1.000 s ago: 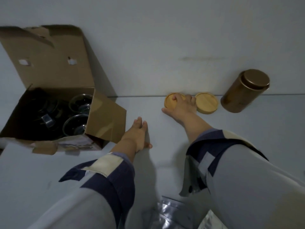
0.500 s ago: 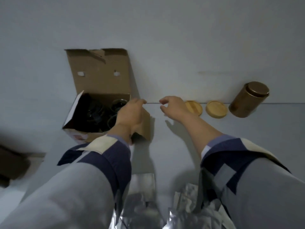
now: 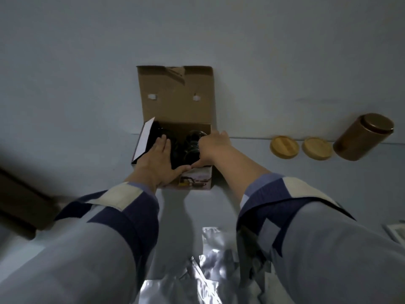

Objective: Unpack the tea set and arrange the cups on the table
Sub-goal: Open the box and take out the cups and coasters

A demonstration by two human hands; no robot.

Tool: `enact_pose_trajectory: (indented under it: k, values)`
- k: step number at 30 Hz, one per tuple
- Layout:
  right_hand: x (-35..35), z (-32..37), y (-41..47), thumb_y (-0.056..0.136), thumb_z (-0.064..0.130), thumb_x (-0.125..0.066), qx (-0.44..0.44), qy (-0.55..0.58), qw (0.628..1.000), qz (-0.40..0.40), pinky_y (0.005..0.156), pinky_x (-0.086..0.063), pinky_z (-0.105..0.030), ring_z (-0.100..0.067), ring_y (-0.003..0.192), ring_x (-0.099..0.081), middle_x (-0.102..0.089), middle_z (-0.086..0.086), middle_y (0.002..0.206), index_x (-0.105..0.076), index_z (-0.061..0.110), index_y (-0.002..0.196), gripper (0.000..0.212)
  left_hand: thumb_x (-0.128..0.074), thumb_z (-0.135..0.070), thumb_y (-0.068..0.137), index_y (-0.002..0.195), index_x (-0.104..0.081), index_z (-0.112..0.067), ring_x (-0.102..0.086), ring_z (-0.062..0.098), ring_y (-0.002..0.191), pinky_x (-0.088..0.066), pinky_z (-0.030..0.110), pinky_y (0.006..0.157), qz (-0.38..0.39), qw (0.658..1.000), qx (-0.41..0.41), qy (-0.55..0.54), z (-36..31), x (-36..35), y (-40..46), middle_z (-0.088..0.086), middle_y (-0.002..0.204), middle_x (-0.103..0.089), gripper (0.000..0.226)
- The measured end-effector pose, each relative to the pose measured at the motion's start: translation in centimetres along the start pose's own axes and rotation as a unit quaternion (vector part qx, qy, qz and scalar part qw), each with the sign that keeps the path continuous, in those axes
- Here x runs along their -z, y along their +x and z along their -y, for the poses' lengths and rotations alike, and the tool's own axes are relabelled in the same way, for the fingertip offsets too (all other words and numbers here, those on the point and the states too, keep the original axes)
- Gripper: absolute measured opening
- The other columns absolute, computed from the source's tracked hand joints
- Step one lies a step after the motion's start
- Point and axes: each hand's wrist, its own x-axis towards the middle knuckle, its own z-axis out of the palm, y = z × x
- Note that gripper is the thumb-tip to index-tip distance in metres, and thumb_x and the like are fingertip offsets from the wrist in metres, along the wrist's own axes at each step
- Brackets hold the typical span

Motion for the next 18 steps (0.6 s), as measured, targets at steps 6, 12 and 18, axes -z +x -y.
enact_pose_trajectory:
  k: [6,12,18]
  values:
    - [0.0,1.1,0.9,0.076,0.066,-0.062,-0.028,-0.009,0.999,0.034,0.105,-0.024,-0.042,-0.027,0.126,-0.039,-0.056,-0.004,0.126,-0.050,0.020,0.094,0.050,-0.035,-0.078,0.078,0.150,0.010,-0.007,0.009,0.021,0.148,-0.008,0.038,0.122,0.010,1.000,-0.003,0.002,0.2,0.0,0.0,0.008,0.160,0.014,0.111]
    - [1.0,-0.1,-0.5,0.067,0.062,-0.070,-0.011,0.093,0.995,-0.044,0.098,-0.033,-0.042,-0.026,0.119,-0.045,-0.058,-0.004,0.119,-0.056,0.019,0.110,0.062,-0.033,-0.078,0.079,0.150,0.008,-0.005,0.008,0.022,0.148,-0.007,0.036,0.122,0.003,1.000,0.001,0.013,0.2,0.0,-0.1,0.009,0.160,0.012,0.110]
    - [1.9,-2.9,-3.1,0.069,0.043,-0.078,-0.019,0.339,0.933,-0.122,0.100,-0.045,-0.036,-0.024,0.120,-0.048,-0.040,-0.007,0.135,-0.039,0.009,0.136,0.085,-0.035,-0.077,0.080,0.151,0.007,-0.005,0.006,0.023,0.149,-0.010,0.039,0.122,0.005,1.000,0.003,0.005,0.1,0.2,-0.3,0.010,0.160,0.010,0.109]
